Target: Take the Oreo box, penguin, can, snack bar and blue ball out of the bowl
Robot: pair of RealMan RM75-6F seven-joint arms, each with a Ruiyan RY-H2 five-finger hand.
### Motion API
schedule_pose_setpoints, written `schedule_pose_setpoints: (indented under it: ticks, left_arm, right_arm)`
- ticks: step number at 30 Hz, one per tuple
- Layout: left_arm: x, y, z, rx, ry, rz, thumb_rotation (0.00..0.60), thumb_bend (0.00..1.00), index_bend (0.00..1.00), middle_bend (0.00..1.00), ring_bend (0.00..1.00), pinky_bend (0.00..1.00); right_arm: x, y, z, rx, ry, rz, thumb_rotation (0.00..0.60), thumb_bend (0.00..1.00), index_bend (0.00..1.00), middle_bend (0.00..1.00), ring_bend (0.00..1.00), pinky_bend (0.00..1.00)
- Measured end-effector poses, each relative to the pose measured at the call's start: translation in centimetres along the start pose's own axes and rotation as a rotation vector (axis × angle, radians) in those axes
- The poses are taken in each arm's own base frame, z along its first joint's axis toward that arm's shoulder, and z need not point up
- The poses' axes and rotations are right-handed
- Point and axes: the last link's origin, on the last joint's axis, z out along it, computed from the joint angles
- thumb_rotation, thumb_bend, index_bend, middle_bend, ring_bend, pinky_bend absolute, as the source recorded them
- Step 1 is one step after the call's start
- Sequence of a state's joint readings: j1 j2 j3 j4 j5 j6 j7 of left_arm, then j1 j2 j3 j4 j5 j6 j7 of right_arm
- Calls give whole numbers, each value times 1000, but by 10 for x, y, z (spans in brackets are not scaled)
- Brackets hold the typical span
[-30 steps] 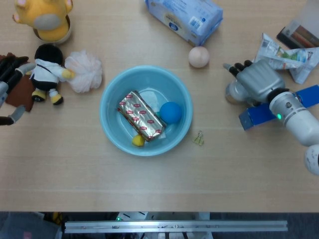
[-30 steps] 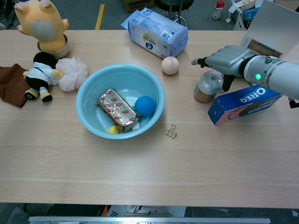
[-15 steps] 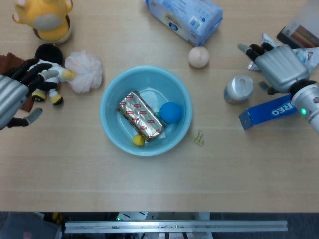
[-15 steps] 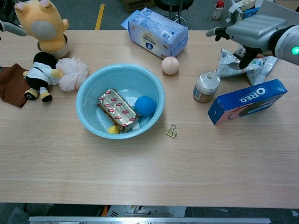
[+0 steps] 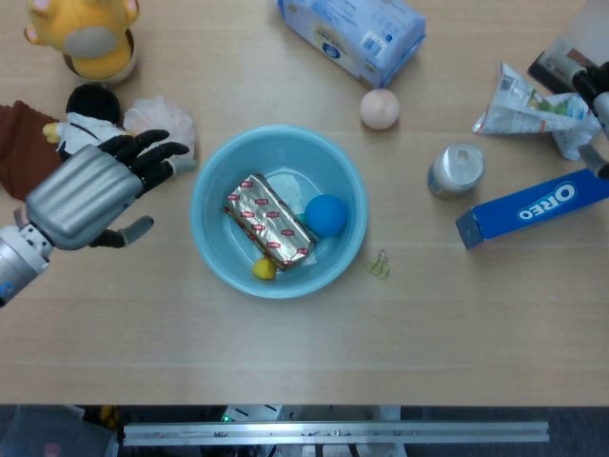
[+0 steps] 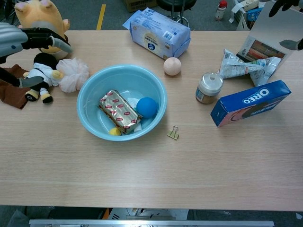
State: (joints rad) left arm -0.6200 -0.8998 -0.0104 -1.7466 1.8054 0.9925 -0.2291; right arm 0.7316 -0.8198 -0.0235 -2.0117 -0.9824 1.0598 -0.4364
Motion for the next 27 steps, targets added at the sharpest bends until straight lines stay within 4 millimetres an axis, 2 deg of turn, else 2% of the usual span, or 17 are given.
schedule_pose_setpoints:
  ticks: [9,12,27]
  left_arm:
    - [-9,28,35,-87,-65,72,600,371,155,141,93,230]
    - [-12,35,46,-97,-80,100,600,371,165,151,129,247]
    - [-36,64,99,-113,-158,186,600,370,110,128,139,256]
  right_arm:
    - [2,9,-3,-7,31,29,600,294,0,260,204,471]
    - [1,10,-3,-3,28,29,600,294,0,260,204,471]
    - [-16,15,3,-1,-24,37,600,294,0,262,204,471]
